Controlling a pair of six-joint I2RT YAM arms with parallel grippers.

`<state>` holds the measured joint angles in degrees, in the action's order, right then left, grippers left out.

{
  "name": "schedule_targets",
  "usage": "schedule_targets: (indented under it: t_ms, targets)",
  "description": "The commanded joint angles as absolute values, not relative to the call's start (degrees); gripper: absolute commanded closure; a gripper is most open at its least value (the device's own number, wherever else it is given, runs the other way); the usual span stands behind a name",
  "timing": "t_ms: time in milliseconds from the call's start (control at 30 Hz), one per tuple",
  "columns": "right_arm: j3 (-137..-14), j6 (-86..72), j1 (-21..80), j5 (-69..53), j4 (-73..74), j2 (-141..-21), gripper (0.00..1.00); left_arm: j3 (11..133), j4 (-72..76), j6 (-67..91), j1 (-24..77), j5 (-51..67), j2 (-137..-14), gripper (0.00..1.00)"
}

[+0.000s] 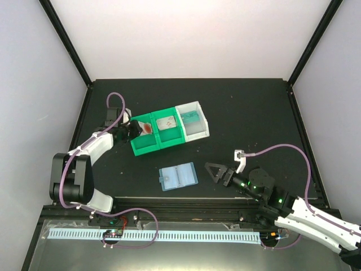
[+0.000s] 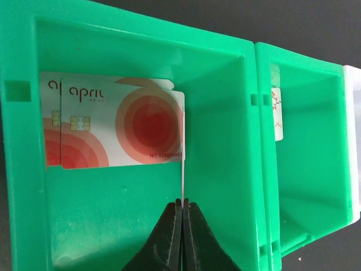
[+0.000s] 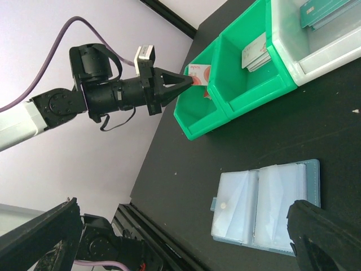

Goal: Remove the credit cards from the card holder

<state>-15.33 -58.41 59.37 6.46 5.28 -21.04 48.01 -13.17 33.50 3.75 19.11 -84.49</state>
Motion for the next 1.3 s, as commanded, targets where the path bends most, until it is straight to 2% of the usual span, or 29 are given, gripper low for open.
schedule_targets:
  t_ms: [0, 333, 467, 733, 800, 900, 1267]
  targets:
    - [-15.07, -58.45, 59.5, 8.34, 2.9, -21.65, 0.0, 50.52, -9.61, 31.9, 2.99, 18.28, -86.25, 0.98]
    - [-15.1, -58.19, 59.46, 10.09, 4.26, -21.58, 0.0, 51.84, -9.48, 31.65, 2.86, 16.38, -89.13, 0.97]
    - [-14.47, -58.56, 59.48, 10.9, 4.14, -21.37, 0.0, 52.01, -9.75, 31.31, 2.89, 15.72, -89.54, 0.93]
    - [-14.76, -58.29, 59.5, 11.7, 4.26, -21.38, 0.0, 52.82, -10.71, 30.79, 2.86, 15.33, -90.09, 0.92]
    - [-14.69, -58.27, 59.43, 11.87, 4.39, -21.28, 0.0, 52.82, -10.73, 30.81, 2.84, 15.21, -90.09, 0.92]
    - [-14.51, -58.42, 59.5, 12.04, 4.31, -21.15, 0.0, 52.73, -10.88, 30.84, 2.86, 14.8, -89.93, 0.98]
    - [-14.59, -58.1, 59.5, 12.45, 4.82, -20.68, 0.0, 50.65, -8.18, 33.25, 2.86, 11.95, -87.03, 0.98]
